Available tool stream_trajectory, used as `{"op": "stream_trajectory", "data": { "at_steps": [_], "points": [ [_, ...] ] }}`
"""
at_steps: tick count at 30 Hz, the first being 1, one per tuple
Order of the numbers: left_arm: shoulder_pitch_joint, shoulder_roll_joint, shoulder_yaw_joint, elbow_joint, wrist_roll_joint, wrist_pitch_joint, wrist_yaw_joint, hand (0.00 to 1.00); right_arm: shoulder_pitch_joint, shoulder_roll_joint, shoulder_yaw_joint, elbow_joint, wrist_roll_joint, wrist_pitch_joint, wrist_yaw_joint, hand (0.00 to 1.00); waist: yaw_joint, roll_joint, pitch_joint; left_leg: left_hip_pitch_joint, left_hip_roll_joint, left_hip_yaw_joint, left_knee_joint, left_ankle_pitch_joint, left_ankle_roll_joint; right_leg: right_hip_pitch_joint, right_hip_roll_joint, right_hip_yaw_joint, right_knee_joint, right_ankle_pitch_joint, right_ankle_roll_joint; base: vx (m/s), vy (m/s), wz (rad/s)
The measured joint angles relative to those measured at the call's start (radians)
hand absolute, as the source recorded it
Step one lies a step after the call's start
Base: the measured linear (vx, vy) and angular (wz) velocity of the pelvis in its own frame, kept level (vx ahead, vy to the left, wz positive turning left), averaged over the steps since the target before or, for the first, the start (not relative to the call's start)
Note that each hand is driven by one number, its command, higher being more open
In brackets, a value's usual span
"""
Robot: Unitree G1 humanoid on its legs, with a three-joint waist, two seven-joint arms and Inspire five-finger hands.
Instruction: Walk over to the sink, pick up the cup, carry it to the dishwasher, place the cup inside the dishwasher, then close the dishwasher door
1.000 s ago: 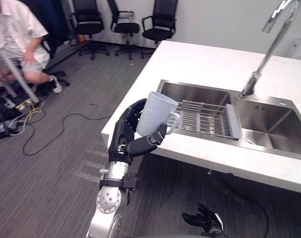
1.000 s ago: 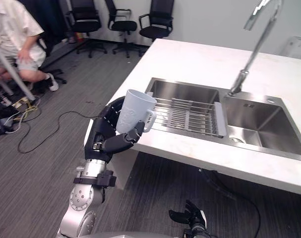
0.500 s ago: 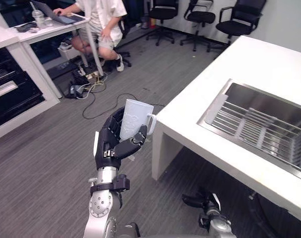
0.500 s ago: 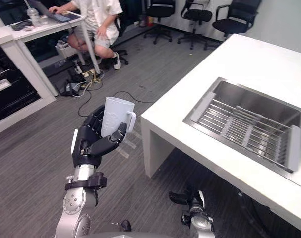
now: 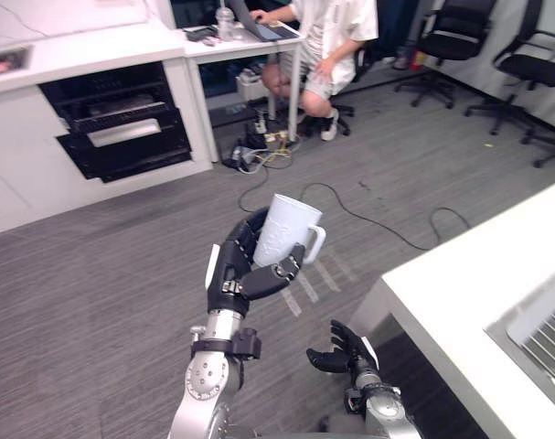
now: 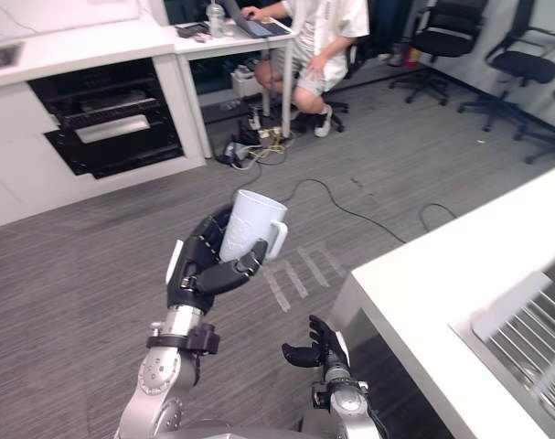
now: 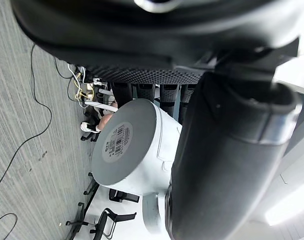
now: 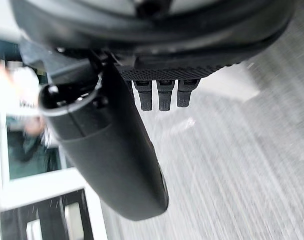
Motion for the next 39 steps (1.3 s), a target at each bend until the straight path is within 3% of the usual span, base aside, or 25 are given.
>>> {"op": "stream_trajectory", "data": {
  "at_steps": [4, 7, 8, 9, 10, 11, 12, 13, 14, 18, 23, 24, 26, 28, 29, 30, 33, 38, 39],
  "points": [
    [-0.003, -0.016, -0.002, 0.0, -0.001, -0.002, 0.0, 0.3, 0.018, 0.01, 0.027, -0.044, 0.007, 0.0, -0.003, 0.9, 0.007, -0.003, 0.002, -0.01, 0.029, 0.03, 0.05, -0.013, -0.021, 0.077, 0.017, -0.05, -0.085, 0.012, -0.01, 0.13, -0.064, 0.35],
    [-0.003, -0.018, 0.006, 0.001, -0.002, -0.002, 0.002, 0.3, 0.048, 0.012, 0.032, -0.077, 0.011, -0.001, -0.011, 0.9, 0.013, -0.005, 0.003, -0.051, 0.038, 0.106, 0.179, -0.014, -0.029, 0.162, 0.007, -0.09, -0.162, 0.026, -0.005, 0.1, 0.013, 0.41],
    [-0.007, -0.02, 0.007, 0.001, -0.002, -0.002, 0.002, 0.3, 0.049, 0.008, 0.031, -0.077, 0.011, -0.001, -0.015, 0.9, 0.013, -0.016, 0.011, -0.078, 0.045, 0.142, 0.234, -0.025, -0.042, 0.192, -0.007, -0.112, -0.191, 0.035, -0.002, 0.06, 0.068, 0.5],
    [-0.016, -0.018, 0.002, 0.001, -0.002, -0.005, 0.001, 0.3, 0.047, 0.007, 0.026, -0.076, 0.011, -0.003, -0.022, 0.9, 0.016, -0.01, 0.01, -0.096, 0.093, 0.221, 0.221, -0.051, -0.014, 0.195, -0.008, -0.134, -0.191, 0.035, -0.002, 0.04, 0.069, 0.55],
    [-0.022, -0.015, -0.004, 0.002, -0.002, -0.006, 0.001, 0.3, 0.045, 0.006, 0.023, -0.074, 0.011, -0.003, -0.024, 0.9, 0.016, -0.002, 0.008, -0.096, 0.131, 0.264, 0.165, -0.024, -0.021, 0.195, 0.0, -0.146, -0.19, 0.035, -0.001, 0.04, 0.092, 0.58],
    [-0.036, -0.006, -0.015, 0.007, -0.004, -0.008, 0.0, 0.3, 0.031, 0.002, 0.021, -0.056, 0.011, -0.005, -0.026, 0.9, 0.015, -0.001, 0.006, -0.09, 0.131, 0.292, 0.096, -0.007, -0.004, 0.192, -0.009, -0.158, -0.198, 0.029, 0.011, 0.04, 0.124, 0.41],
    [-0.042, 0.012, -0.015, 0.012, -0.016, -0.014, 0.003, 0.3, 0.02, 0.009, 0.024, -0.043, 0.011, -0.005, -0.028, 0.9, 0.023, -0.027, 0.009, -0.076, 0.094, 0.295, 0.031, 0.027, 0.006, 0.181, -0.03, -0.156, -0.21, 0.033, 0.015, 0.05, 0.134, 0.36],
    [-0.045, 0.021, -0.015, 0.02, -0.021, -0.017, 0.003, 0.3, 0.02, 0.012, 0.024, -0.043, 0.011, -0.007, -0.026, 0.9, 0.024, -0.035, 0.01, -0.07, 0.076, 0.292, 0.001, 0.045, 0.015, 0.179, -0.039, -0.155, -0.219, 0.036, 0.021, 0.04, 0.111, 0.27],
    [-0.046, 0.033, -0.015, 0.04, -0.021, -0.017, 0.004, 0.3, 0.021, 0.011, 0.022, -0.037, 0.011, -0.008, -0.025, 0.9, 0.02, -0.037, 0.009, -0.062, 0.048, 0.285, -0.04, 0.068, 0.023, 0.179, -0.055, -0.152, -0.233, 0.044, 0.026, 0.03, 0.067, 0.25],
    [-0.04, 0.044, -0.023, 0.059, -0.021, -0.016, 0.004, 0.3, 0.006, 0.008, 0.021, 0.02, 0.008, -0.007, -0.024, 0.9, 0.019, -0.03, 0.01, -0.043, 0.029, 0.292, -0.074, 0.077, 0.029, 0.158, -0.073, -0.118, -0.186, 0.046, 0.031, 0.03, 0.104, 0.03],
    [-0.036, 0.045, -0.048, 0.059, -0.018, -0.016, -0.001, 0.3, -0.01, -0.014, -0.001, 0.041, -0.012, -0.007, -0.025, 0.9, -0.01, -0.025, 0.025, 0.052, 0.002, 0.268, -0.168, 0.103, 0.053, 0.015, -0.107, -0.051, 0.205, 0.033, 0.018, -0.01, 0.08, 0.06],
    [-0.037, 0.046, -0.05, 0.059, -0.018, -0.016, -0.002, 0.3, -0.009, -0.022, -0.009, 0.041, -0.019, -0.007, -0.027, 0.9, -0.02, -0.021, 0.03, 0.062, -0.006, 0.251, -0.173, 0.106, 0.059, -0.011, -0.106, -0.02, 0.257, 0.003, 0.004, 0.06, 0.044, 0.65],
    [-0.043, 0.046, -0.051, 0.058, -0.018, -0.016, 0.0, 0.3, -0.008, -0.023, -0.016, 0.034, -0.033, -0.007, -0.029, 0.9, -0.041, -0.023, 0.03, 0.057, -0.017, 0.192, -0.171, 0.109, 0.064, -0.044, -0.057, 0.084, 0.25, -0.081, -0.008, 0.07, -0.014, 0.87],
    [-0.05, 0.046, -0.049, 0.058, -0.019, -0.017, 0.005, 0.3, -0.002, -0.023, -0.015, 0.024, -0.042, -0.007, -0.031, 0.9, -0.042, -0.028, 0.028, 0.035, -0.029, 0.141, -0.148, 0.108, 0.061, -0.065, -0.016, 0.154, 0.169, -0.085, 0.001, 0.05, -0.08, 0.94],
    [-0.053, 0.047, -0.048, 0.056, -0.019, -0.02, 0.006, 0.3, 0.004, -0.019, -0.014, 0.005, -0.042, -0.007, -0.032, 0.9, -0.041, -0.053, 0.022, 0.014, -0.058, 0.109, -0.122, 0.101, 0.053, -0.06, -0.028, 0.174, 0.065, -0.018, -0.003, 0.1, -0.155, 1.0],
    [-0.053, 0.036, -0.048, 0.065, -0.018, -0.018, 0.009, 0.3, -0.001, -0.021, -0.015, 0.001, -0.043, -0.006, -0.032, 0.9, -0.034, -0.041, 0.031, 0.008, -0.061, 0.082, -0.099, 0.091, 0.048, -0.045, -0.036, 0.156, 0.053, -0.015, 0.035, 0.09, -0.134, 0.84],
    [-0.039, 0.036, -0.047, 0.062, -0.017, -0.019, 0.009, 0.3, 0.0, -0.025, -0.013, -0.023, -0.054, -0.007, -0.029, 0.9, 0.006, -0.007, 0.015, 0.013, -0.01, 0.08, -0.102, 0.08, 0.031, 0.011, 0.006, 0.128, -0.034, 0.018, 0.011, 0.09, -0.101, 0.19],
    [-0.029, 0.042, -0.049, 0.06, -0.017, -0.021, -0.001, 0.3, -0.004, -0.025, -0.017, -0.051, -0.062, -0.018, -0.031, 0.9, 0.002, -0.022, 0.007, 0.025, 0.014, 0.07, -0.148, 0.091, 0.016, 0.056, 0.028, 0.112, -0.135, 0.061, 0.0, 0.06, -0.06, 0.04],
    [0.039, 0.059, 0.001, 0.062, -0.019, -0.021, 0.0, 0.3, 0.029, -0.038, -0.038, 0.013, -0.062, -0.018, -0.03, 0.9, -0.027, -0.011, -0.045, 0.026, 0.006, 0.042, -0.217, 0.16, 0.02, 0.107, 0.027, 0.11, -0.281, 0.165, 0.005, 0.0, 0.0, 0.0]
  ]
}}
